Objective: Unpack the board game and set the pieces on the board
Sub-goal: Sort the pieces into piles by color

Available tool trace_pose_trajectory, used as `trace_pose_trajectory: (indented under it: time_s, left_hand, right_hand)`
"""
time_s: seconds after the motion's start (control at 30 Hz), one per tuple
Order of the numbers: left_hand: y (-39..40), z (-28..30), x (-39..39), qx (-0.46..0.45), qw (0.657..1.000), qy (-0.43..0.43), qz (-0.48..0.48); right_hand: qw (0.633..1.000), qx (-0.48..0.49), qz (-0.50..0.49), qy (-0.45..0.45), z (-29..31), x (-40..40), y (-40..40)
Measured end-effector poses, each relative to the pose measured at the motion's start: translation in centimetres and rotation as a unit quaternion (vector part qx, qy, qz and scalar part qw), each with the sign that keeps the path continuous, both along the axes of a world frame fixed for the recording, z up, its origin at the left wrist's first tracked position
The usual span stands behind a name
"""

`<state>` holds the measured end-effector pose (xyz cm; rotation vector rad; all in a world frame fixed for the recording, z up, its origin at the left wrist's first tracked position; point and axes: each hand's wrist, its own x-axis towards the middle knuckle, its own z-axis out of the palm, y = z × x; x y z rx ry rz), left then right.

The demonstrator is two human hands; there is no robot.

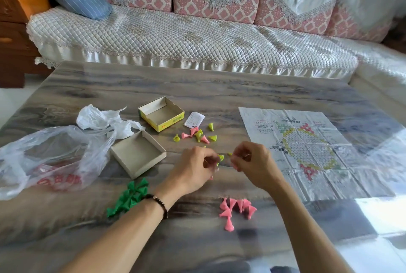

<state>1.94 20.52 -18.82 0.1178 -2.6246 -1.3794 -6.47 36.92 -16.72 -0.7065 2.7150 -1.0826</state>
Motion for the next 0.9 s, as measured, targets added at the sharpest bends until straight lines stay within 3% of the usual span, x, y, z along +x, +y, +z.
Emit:
trace_pose_trajectory:
  time_s: [0.13, 0.37, 0.6, 0.9]
  left_hand:
    - [2.9, -0.2, 0.3, -0.020, 0.999, -0.001, -0.034]
    - [5.5, -0.4, -0.6, -0.165, 0.979, -0.060, -0.104]
    - [5.1, -0.2, -0.8, -0.181, 0.970, -0.108, -0.121]
    - [4.4, -0.2, 0.2, -0.176, 0.963, -0.138, -0.147]
  right_hand:
    - [0.999, 0.000, -0.045, -0.021, -0.7, 2.1, 4.5]
    - [0.997, 0.024, -0.068, -0.024, -2.5, 4.6, 8.1]
    - [0.999, 0.037, -0.023, -0.012, -2.9, 5.6, 8.3]
    - [0.995, 0.023, -0.049, -0.079, -2.9, 5.5, 8.2]
